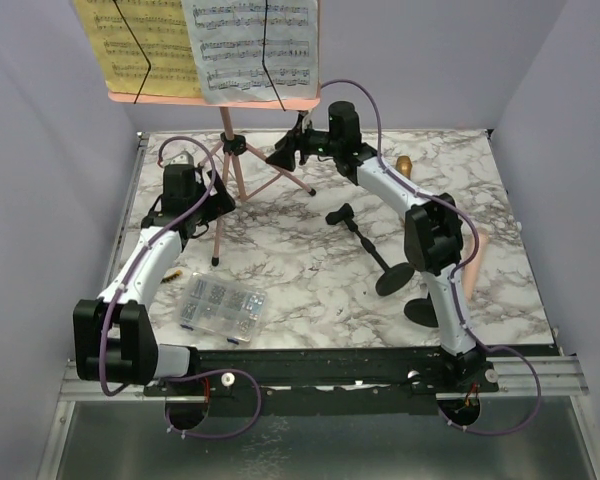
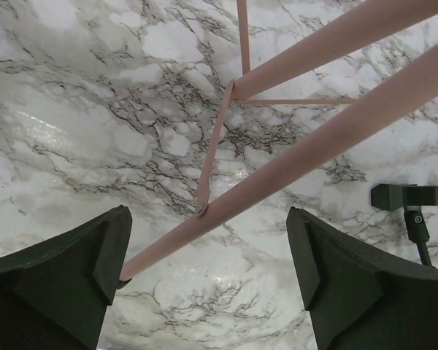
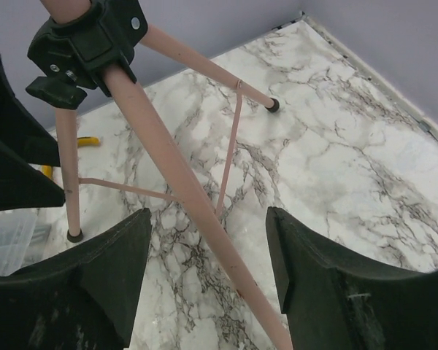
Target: Set up the instrument practice props
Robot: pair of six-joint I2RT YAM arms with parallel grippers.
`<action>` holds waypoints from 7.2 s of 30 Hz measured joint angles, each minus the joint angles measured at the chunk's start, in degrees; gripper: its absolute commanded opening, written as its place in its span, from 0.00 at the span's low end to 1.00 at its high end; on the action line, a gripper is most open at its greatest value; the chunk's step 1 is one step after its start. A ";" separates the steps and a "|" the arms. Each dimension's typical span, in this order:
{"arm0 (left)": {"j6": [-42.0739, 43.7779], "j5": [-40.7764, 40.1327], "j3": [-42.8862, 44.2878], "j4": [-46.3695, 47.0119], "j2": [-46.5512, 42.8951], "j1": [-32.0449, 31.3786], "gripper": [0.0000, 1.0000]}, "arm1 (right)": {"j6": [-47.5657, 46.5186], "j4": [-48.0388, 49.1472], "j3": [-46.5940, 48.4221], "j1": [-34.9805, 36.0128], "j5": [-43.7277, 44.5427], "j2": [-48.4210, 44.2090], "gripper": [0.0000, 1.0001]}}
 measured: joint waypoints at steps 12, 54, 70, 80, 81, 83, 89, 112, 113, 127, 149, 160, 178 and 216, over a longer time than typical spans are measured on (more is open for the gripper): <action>-1.01 1.07 3.32 -0.04 7.41 1.01 0.93 | 5.14 1.66 4.98 0.15 -6.91 6.16 0.47; 6.21 -8.22 17.14 -2.58 21.22 10.62 0.93 | 12.41 24.22 -9.16 10.75 17.14 3.74 0.04; 4.63 -14.16 21.14 -2.80 26.27 13.40 0.99 | 19.15 25.66 -1.01 13.03 21.14 10.08 0.08; -0.94 -17.14 16.85 -3.30 20.65 13.40 0.99 | 20.22 24.92 0.33 13.60 21.75 10.75 0.13; -1.86 -17.22 16.22 -3.43 19.63 13.40 0.99 | 20.33 24.92 0.33 13.62 21.86 10.75 0.14; -4.52 -17.33 14.47 -3.74 16.87 13.38 0.99 | 20.59 24.92 0.31 13.70 22.12 10.75 0.17; -11.17 -17.22 10.10 -6.38 9.53 13.38 0.99 | 21.73 24.24 -1.88 14.27 23.54 9.60 0.44; -21.14 4.52 -16.00 -0.90 -16.76 -13.55 0.90 | 13.70 5.33 -57.05 0.11 25.46 -35.17 0.83; -21.88 4.52 -17.35 0.35 -18.27 -15.91 0.90 | 11.93 3.65 -58.93 0.17 27.28 -37.16 0.84; -10.19 4.17 5.55 10.29 1.95 -33.53 0.91 | 17.20 -6.56 -68.65 -2.32 44.52 -54.97 0.94; 10.16 6.32 15.15 0.33 10.32 -33.55 0.92 | 60.61 -62.84 -55.87 -3.26 54.29 -55.91 0.78; 10.08 6.47 14.53 0.31 10.47 -33.55 0.92 | 68.02 -61.88 -61.00 -3.19 52.35 -55.95 0.71; 9.81 1.29 13.66 0.28 9.57 -33.55 0.92 | 68.81 -32.85 -72.46 -3.41 43.80 -57.72 0.00; 11.06 -5.79 2.51 13.07 -10.25 -33.55 0.92 | 45.03 9.97 -85.66 -11.63 27.21 -48.43 1.00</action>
